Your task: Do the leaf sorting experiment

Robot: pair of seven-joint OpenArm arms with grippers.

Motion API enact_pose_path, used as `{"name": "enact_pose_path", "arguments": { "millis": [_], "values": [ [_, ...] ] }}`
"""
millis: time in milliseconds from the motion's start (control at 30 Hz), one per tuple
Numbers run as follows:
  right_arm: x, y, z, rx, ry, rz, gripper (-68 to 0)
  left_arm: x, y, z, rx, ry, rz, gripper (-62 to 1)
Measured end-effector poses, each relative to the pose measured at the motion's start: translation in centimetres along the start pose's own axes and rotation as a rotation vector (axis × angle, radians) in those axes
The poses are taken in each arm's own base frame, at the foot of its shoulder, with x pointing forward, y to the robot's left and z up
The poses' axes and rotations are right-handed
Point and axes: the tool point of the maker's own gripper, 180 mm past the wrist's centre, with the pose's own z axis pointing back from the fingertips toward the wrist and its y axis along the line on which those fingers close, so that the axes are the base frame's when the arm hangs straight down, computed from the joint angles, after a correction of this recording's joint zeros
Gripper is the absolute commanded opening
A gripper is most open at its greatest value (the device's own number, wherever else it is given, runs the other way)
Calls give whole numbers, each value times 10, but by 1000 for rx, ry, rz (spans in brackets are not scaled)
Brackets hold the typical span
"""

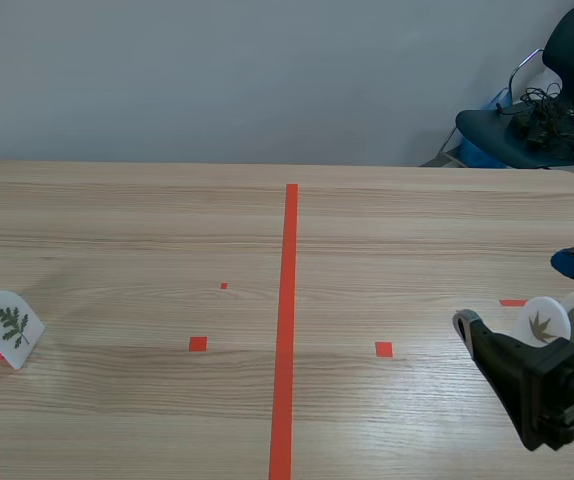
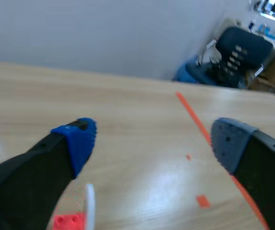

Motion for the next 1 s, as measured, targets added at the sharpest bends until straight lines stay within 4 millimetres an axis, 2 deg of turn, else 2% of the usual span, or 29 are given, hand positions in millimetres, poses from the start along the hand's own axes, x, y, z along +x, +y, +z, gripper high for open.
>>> {"name": "enact_pose_path", "arguments": {
  "millis": [67,100,167,267,367,433,567,733,1000],
  "values": [
    [0,0,0,0,-1,0,4,23,-15,3,-39,-13,-58,14],
    [0,0,0,0,-1,0,4,26,-25,4,-67,2,-82,14],
    [0,0,0,0,0,0,4,20,-43,4,-112,70,-108,14],
    [0,0,0,0,0,0,4,-5,-61,8,-157,200,-107,14],
    [0,0,0,0,0,0,4,-19,-81,13,-208,257,-110,14],
    [1,0,0,1,-3,1,4,-22,-98,10,-258,275,-147,14],
    [6,2,-1,5,-15,6,4,-13,-130,2,-349,246,-203,14],
    [7,2,-1,6,-18,7,4,-22,-149,1,-408,280,-270,14],
    [7,2,-1,6,-18,7,4,-38,-156,4,-436,324,-286,14]
  ]
}}
